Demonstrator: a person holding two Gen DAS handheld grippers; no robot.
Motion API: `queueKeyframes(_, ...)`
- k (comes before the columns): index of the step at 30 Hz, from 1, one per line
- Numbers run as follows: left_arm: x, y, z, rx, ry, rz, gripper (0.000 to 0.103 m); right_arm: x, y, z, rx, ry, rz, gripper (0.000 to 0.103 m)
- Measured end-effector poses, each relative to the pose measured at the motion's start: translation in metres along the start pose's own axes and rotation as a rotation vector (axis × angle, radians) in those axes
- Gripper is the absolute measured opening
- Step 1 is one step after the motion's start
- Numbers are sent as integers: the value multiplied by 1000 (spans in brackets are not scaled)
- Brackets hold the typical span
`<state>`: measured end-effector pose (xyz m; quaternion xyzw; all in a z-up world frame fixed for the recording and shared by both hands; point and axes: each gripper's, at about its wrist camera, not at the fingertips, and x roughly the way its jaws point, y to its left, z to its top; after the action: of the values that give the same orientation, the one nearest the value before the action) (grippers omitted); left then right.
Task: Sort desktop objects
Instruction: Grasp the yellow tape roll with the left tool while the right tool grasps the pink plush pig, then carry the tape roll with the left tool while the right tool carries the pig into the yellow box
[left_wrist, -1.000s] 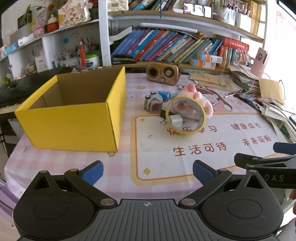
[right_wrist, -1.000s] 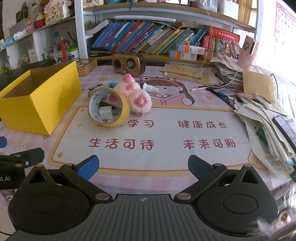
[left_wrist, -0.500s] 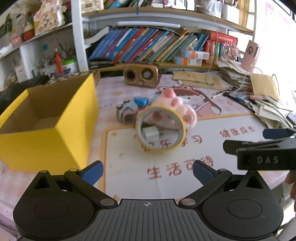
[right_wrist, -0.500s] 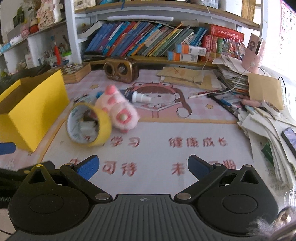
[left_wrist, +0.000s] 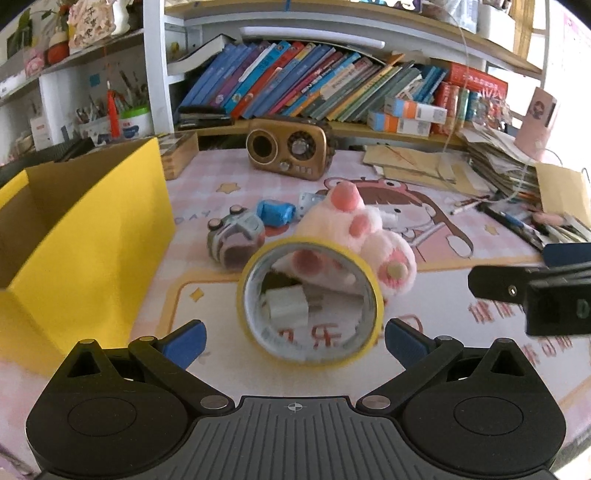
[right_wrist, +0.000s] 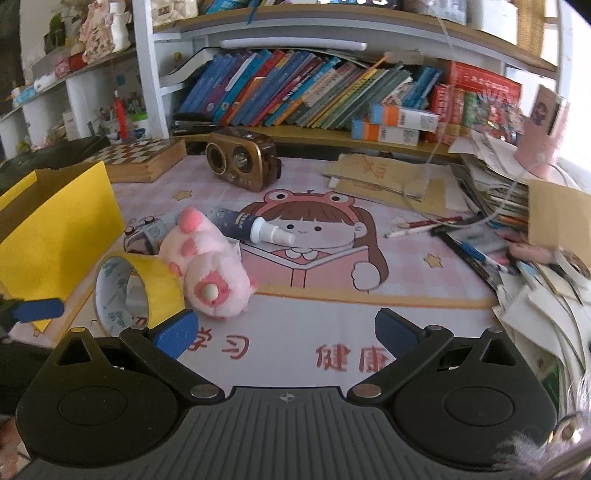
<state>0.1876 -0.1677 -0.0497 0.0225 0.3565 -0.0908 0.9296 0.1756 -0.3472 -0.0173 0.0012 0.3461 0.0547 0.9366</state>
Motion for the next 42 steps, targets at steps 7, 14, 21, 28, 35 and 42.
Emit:
queueKeyframes(7, 24, -2, 10, -14, -12, -8, 101, 18, -4, 14, -63, 6, 65, 103)
queueKeyframes(14, 7, 10, 8, -52, -8, 11, 90, 40, -4, 28, -111, 24, 134, 102)
queueKeyframes(21, -47, 36, -1, -138, -28, 56, 90, 65, 14, 41, -229, 60, 255, 101)
queueKeyframes(28, -77, 36, -9, -150, -37, 67, 90, 95, 52, 36, -455, 87, 303, 87)
queueKeyframes(35, -90, 39, -9, -170, -61, 67, 90, 113, 54, 37, -430, 120, 294, 58)
queueKeyframes(42, -100, 45, -7, -173, -83, 35, 90, 84, 40, 41, -325, 75, 291, 52)
